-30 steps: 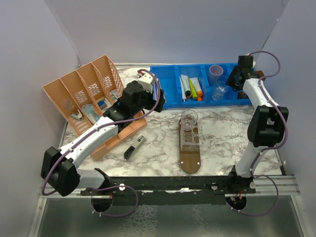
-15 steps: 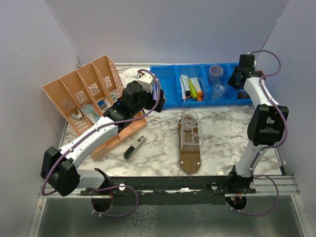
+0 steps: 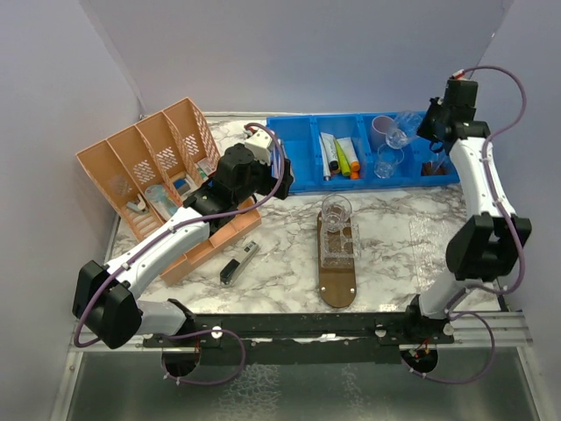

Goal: Prepare toiletry sets of a toothbrush and toothpaste on the tray
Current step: Pick up the cup from the storage box, then place the cup on the tray.

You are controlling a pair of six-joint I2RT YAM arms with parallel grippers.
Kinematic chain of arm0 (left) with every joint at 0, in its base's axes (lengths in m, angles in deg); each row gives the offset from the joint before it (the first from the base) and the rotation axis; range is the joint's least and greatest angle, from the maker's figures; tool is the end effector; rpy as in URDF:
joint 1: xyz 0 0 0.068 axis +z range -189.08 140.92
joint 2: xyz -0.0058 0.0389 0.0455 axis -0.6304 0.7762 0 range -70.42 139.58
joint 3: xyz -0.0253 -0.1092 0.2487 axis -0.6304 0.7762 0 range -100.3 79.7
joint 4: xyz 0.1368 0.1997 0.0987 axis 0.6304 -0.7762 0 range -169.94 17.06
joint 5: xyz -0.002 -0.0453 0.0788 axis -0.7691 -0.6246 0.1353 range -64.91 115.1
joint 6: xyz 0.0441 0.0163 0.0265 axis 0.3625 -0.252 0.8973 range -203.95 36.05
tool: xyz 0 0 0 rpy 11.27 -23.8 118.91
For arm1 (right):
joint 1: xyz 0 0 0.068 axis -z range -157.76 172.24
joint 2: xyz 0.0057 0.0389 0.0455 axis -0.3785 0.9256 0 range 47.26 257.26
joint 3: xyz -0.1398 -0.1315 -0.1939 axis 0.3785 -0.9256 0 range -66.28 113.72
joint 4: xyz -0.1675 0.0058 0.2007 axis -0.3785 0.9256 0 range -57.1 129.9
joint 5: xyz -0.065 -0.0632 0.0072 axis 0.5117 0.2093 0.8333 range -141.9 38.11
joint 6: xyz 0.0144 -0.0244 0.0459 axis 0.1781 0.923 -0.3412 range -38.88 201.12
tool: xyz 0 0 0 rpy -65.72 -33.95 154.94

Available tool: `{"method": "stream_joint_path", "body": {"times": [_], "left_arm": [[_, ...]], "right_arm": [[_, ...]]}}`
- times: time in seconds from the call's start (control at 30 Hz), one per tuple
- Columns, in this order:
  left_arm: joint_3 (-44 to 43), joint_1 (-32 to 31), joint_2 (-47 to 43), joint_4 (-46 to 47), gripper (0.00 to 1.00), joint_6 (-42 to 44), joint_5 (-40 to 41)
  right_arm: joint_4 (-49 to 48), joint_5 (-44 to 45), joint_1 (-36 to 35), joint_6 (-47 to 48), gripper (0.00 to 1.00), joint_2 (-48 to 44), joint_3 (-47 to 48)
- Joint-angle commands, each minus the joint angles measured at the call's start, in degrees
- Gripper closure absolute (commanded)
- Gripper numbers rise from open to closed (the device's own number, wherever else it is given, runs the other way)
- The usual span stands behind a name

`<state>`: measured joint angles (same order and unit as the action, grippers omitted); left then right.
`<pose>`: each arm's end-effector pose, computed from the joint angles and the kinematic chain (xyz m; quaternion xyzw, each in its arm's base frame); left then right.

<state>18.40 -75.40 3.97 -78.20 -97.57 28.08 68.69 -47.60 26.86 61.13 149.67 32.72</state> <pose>0.2469 -0.1794 0.3362 0.1445 0.7977 -0.2279 0.5393 0.4082 -0.0358 0.3474 0.2081 0.8785 0.0238 0.4293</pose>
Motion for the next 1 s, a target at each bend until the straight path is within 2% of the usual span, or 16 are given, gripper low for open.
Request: {"method": "stream_joint_path", "body": {"times": [0.0, 0.1, 0.23, 0.33, 0.4, 0.5, 0.67, 0.77, 0.87, 0.97], "left_arm": [[-1.8, 0.4, -0.8, 0.1, 0.03, -0.5, -0.8], [-1.9, 0.4, -0.7, 0.1, 0.03, -0.6, -1.1], [-1.9, 0.4, -0.6, 0.1, 0.03, -0.6, -1.0], [-1.9, 0.3, -0.5, 0.1, 0.03, -0.5, -0.9], [-1.8, 0.3, -0.4, 0.1, 0.03, -0.5, -0.7], [-1.8, 0.3, -0.2, 0.1, 0.03, -0.6, -0.7], [-1.8, 0.3, 0.0, 0.1, 0.03, -0.6, -0.6], [-1.8, 0.3, 0.1, 0.0, 0.03, -0.4, 0.0], [-1.8, 0.4, 0.1, 0.0, 0.03, -0.4, 0.1], [-1.9, 0.3, 0.2, -0.1, 0.03, -0.3, -0.2]], "right_arm": [[-2.1, -8.9, 0.2, 4.8, 0.97, -15.8, -8.6], [-6.1, -16.5, 0.3, 6.0, 0.97, -26.0, -17.9], [-9.0, -31.9, 0.2, 9.4, 0.97, -37.6, -28.1], [-10.7, -37.7, -3.8, 12.9, 0.97, -46.3, -34.4], [-8.6, -42.0, -6.0, 16.6, 0.97, -50.4, -36.0], [-4.5, -40.1, -11.1, 19.4, 0.99, -54.4, -36.7], [-1.7, -43.6, -20.5, 23.1, 0.99, -57.1, -37.7], [1.5, -39.1, -28.4, 29.4, 0.99, -58.9, -39.1], [6.2, -36.3, -32.1, 38.0, 0.99, -60.9, -41.0], [8.8, -36.6, -33.2, 41.5, 0.99, -61.0, -40.9]]}}
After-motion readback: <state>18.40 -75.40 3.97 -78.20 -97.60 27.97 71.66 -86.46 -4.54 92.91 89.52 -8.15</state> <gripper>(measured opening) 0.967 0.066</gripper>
